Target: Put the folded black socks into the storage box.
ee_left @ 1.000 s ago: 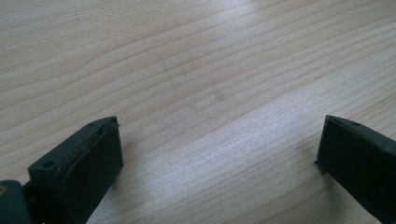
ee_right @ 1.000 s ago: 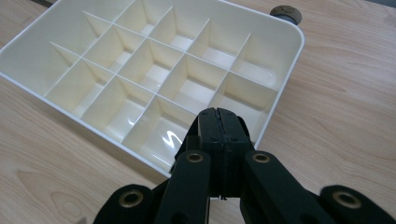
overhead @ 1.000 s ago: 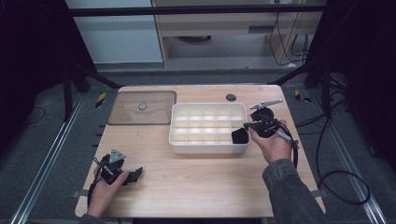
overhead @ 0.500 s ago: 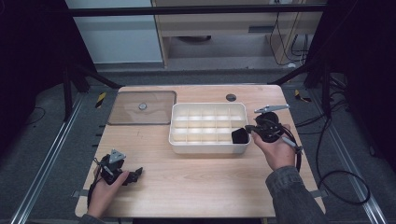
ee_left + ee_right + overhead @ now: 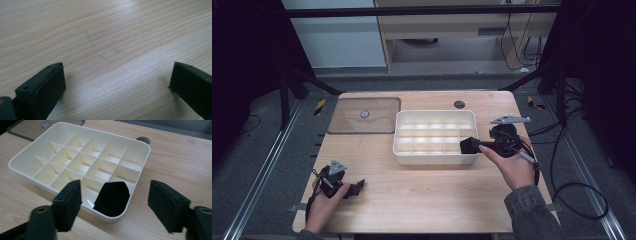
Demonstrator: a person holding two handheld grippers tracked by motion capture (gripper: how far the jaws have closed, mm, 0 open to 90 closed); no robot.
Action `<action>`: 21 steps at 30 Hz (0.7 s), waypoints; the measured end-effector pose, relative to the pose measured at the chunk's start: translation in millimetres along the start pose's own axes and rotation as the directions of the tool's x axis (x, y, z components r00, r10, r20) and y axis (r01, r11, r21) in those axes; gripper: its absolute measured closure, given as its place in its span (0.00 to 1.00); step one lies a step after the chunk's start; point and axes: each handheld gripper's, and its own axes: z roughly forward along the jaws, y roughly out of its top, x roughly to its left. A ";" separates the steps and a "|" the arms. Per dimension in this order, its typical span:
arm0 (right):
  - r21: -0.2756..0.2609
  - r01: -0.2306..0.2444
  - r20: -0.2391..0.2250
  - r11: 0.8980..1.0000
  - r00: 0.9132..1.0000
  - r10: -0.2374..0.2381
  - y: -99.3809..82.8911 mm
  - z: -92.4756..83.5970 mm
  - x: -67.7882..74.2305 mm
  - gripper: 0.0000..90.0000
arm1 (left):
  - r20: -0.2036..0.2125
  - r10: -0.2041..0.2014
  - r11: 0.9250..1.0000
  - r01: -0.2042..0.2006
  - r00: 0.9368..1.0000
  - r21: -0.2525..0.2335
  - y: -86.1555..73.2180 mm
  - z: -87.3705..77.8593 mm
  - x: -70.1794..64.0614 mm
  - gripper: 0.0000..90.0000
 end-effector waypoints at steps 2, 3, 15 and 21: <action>-0.009 0.000 0.009 1.000 1.000 0.000 -3.1 -1.1 0.9 0.18 | 0.001 0.004 1.000 -0.004 1.000 0.001 -0.1 -0.3 -0.1 0.00; -0.020 0.009 0.017 1.000 1.000 -0.009 -4.9 -1.8 1.4 0.15 | 0.002 0.004 1.000 -0.004 1.000 0.003 -0.2 -0.6 -0.3 0.00; -0.047 0.004 0.030 0.999 1.000 -0.003 -29.7 -8.3 -9.1 0.10 | 0.002 0.001 1.000 -0.001 1.000 0.001 -0.5 -0.6 -0.7 0.00; -0.040 -0.010 0.043 0.999 0.999 0.012 -45.1 -10.7 -15.9 0.15 | 0.002 0.002 1.000 -0.002 1.000 0.001 -0.5 -0.6 -0.6 0.00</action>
